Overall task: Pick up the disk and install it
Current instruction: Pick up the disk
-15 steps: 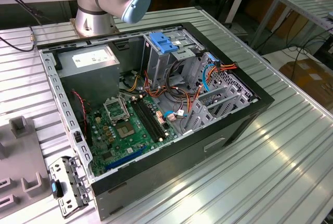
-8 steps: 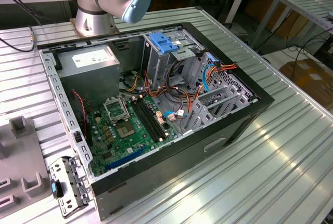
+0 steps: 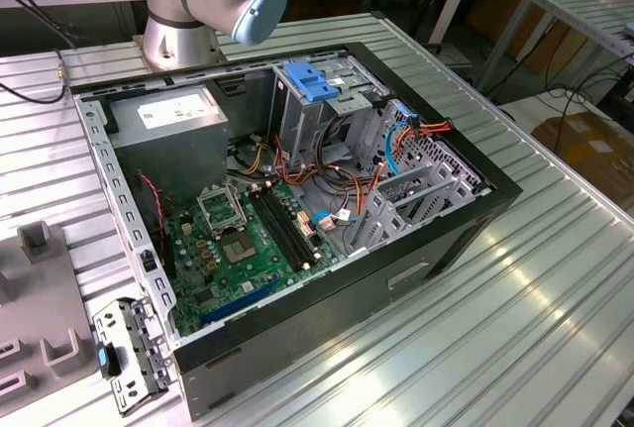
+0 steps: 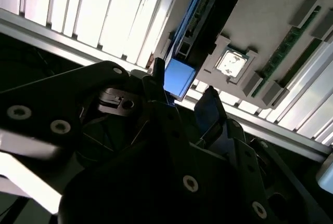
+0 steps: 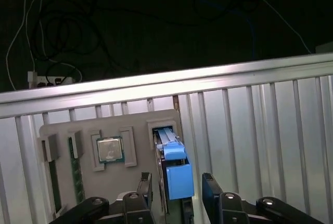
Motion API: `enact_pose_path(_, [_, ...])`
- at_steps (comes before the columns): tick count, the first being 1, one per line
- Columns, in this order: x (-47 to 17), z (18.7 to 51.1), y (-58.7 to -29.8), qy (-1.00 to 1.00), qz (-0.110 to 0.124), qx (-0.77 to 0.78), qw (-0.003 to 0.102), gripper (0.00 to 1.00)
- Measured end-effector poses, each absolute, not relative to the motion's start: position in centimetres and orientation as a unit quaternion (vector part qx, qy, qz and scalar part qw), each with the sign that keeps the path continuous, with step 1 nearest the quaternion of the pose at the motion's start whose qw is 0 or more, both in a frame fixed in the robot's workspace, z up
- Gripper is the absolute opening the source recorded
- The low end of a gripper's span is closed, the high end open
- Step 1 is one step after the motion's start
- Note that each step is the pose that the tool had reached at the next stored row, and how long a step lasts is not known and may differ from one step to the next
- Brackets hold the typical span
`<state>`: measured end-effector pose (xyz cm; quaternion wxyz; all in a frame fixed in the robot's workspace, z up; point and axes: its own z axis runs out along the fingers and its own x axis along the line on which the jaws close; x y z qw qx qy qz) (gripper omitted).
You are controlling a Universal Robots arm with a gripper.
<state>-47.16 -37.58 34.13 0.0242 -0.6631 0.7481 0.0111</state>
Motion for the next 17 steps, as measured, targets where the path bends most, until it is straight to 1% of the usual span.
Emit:
enact_pose_path(4, [-47.2,33.6,-37.6,0.732,0.013,-0.681,0.023,0.51])
enact_pose_path(11, [-47.0,32.2,-37.6,0.732,0.02,-0.681,0.015,0.51])
enact_pose_path(17, [-46.6,31.1,-37.5,0.732,0.021,-0.681,0.011,0.51])
